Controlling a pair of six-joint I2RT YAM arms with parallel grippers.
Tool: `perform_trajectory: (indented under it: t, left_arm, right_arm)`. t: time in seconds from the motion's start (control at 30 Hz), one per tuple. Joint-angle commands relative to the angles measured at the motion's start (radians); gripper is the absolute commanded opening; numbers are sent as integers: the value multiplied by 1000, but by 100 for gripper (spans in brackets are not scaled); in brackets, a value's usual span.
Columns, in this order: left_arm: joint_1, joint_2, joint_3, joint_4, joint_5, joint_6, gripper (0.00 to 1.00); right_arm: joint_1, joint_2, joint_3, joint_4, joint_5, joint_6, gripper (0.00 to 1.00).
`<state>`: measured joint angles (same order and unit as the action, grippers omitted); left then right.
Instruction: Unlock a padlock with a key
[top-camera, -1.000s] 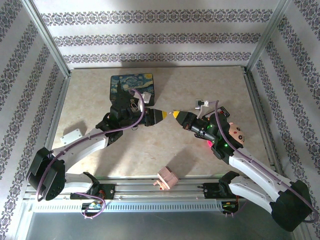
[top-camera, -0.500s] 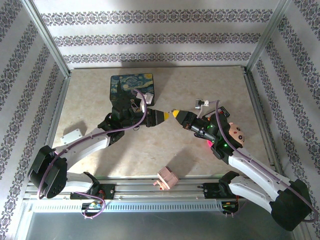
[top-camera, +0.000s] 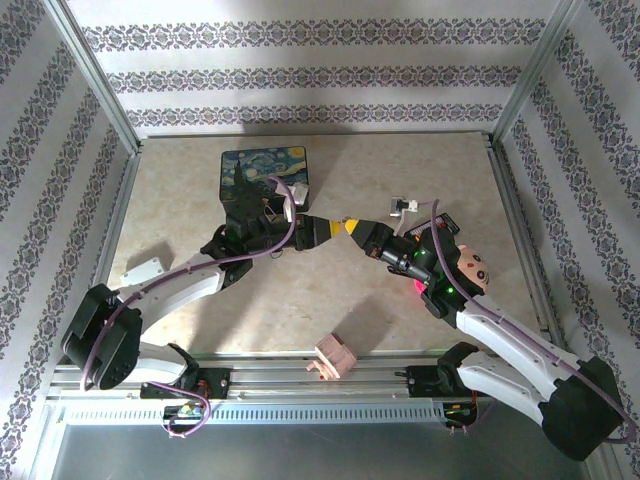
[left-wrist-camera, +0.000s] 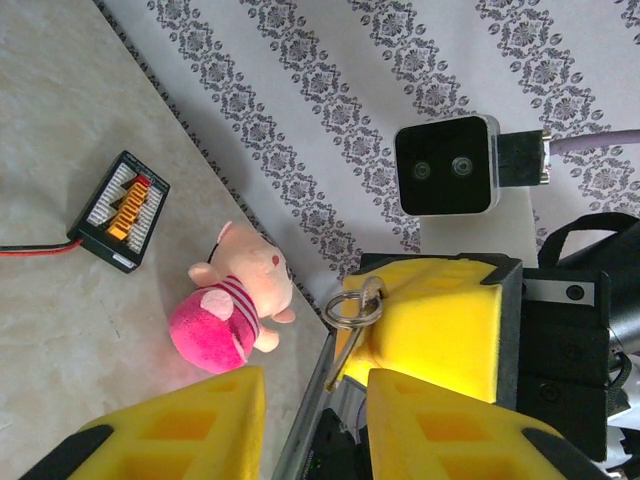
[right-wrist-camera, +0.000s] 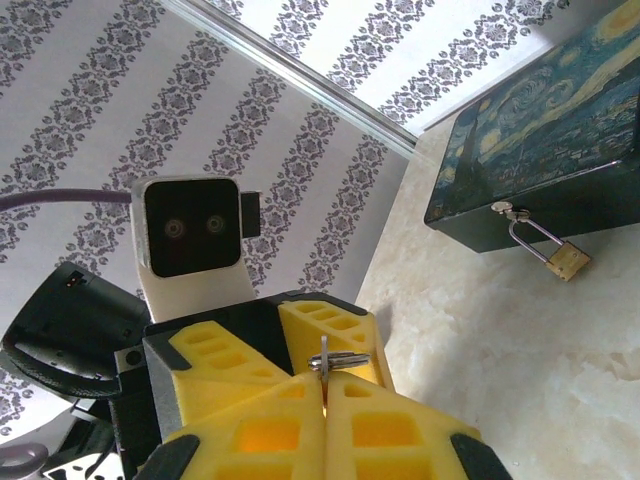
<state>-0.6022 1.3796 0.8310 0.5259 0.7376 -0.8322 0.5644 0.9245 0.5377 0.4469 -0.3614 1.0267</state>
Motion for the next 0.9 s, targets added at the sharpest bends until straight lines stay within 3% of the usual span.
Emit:
perform_trajectory:
  t: [0.0, 0.37, 0.7, 0.87]
  left_arm:
    - [-12, 12, 34, 97, 32, -28, 31]
    - [-11, 26, 36, 138, 40, -60, 21]
    - [-12, 27, 37, 133, 37, -61, 0]
    - [-6, 10, 51, 68, 44, -27, 0]
  right_arm:
    - [-9, 2, -13, 44, -21, 13, 0]
    - [-10, 6, -19, 47, -19, 14, 0]
    - [-9, 9, -19, 49, -19, 17, 0]
    - [-11, 9, -21, 42, -11, 8, 0]
